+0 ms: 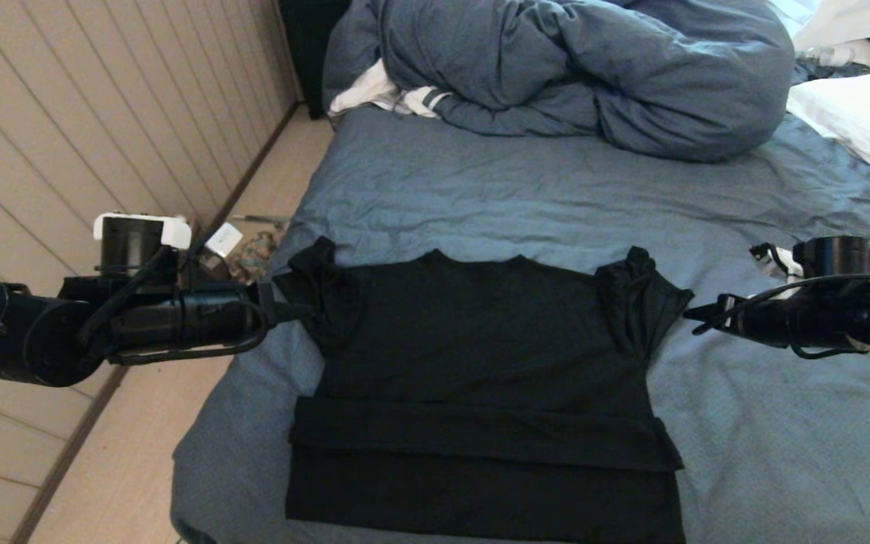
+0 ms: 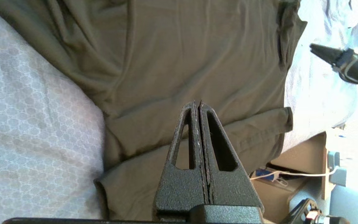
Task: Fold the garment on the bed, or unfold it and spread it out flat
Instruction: Fold the black T-shirt
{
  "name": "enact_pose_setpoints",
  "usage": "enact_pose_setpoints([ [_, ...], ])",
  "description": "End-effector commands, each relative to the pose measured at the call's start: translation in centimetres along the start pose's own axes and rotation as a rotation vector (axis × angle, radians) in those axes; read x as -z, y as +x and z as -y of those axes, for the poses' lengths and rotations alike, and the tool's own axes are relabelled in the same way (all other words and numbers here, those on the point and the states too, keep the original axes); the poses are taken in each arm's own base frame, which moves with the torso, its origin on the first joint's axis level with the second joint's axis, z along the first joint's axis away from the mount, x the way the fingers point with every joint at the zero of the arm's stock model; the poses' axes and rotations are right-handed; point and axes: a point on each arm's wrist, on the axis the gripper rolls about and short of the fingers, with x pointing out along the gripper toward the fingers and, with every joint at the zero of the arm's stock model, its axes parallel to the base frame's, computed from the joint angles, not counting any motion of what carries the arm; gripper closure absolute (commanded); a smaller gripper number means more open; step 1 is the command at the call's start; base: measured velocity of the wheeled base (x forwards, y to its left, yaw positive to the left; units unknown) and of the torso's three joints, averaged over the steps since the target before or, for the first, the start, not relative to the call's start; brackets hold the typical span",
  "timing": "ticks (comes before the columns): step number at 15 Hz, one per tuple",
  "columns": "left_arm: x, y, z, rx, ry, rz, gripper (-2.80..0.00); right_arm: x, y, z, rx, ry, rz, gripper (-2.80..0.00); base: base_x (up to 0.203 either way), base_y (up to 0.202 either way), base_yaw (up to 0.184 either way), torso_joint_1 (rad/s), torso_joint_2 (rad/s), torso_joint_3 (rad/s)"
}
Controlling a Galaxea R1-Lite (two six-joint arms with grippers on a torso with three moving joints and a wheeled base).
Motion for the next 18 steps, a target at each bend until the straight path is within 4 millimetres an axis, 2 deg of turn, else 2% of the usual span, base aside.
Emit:
enact_pose_setpoints([
  [1,-0.1,-0.2,0.2,0.006,0.002,0.006,0.0,0.2,1.6,0.4,-0.003,0.008,-0.013,-2.8,0.0,0.0,0.0,0.0,0.0,0.0],
  [5,0.0,-0.1,0.1,0.008,0.001,0.002,0.0,-0.8,4.8,1.1,0.018,0.025,0.012,-2.8,0.0,0.0,0.0,0.0,0.0,0.0],
  [7,0.2,-0.1,0.1,0.009,-0.002,-0.005,0.0,-1.2,5.6,0.2,0.001,0.016,0.025,-2.8,0.0,0.0,0.0,0.0,0.0,0.0],
  [8,0.2,0.0,0.0,0.009,-0.003,-0.006,0.0,-1.4,5.7,-0.2,-0.006,0.011,0.03,0.0,0.0,0.0,0.0,0.0,0.0,0.0],
  [10,0.1,-0.1,0.0,0.01,-0.003,-0.005,0.0,-1.5,6.3,-0.7,-0.019,0.014,0.033,0.0,0.0,0.0,0.0,0.0,0.0,0.0],
  [14,0.1,-0.2,0.1,0.012,0.0,-0.002,0.0,-2.8,6.1,-1.1,-0.028,0.011,0.075,0.0,0.0,0.0,0.0,0.0,0.0,0.0],
  [16,0.1,-0.2,0.1,0.012,0.001,0.0,0.0,-3.6,5.8,-1.2,-0.025,0.02,0.108,0.0,0.0,0.0,0.0,0.0,0.0,0.0],
  [18,0.1,-0.2,0.2,0.012,0.0,-0.002,0.0,-4.2,4.4,-1.6,-0.012,0.018,0.131,0.0,0.0,0.0,0.0,0.0,0.0,0.0],
])
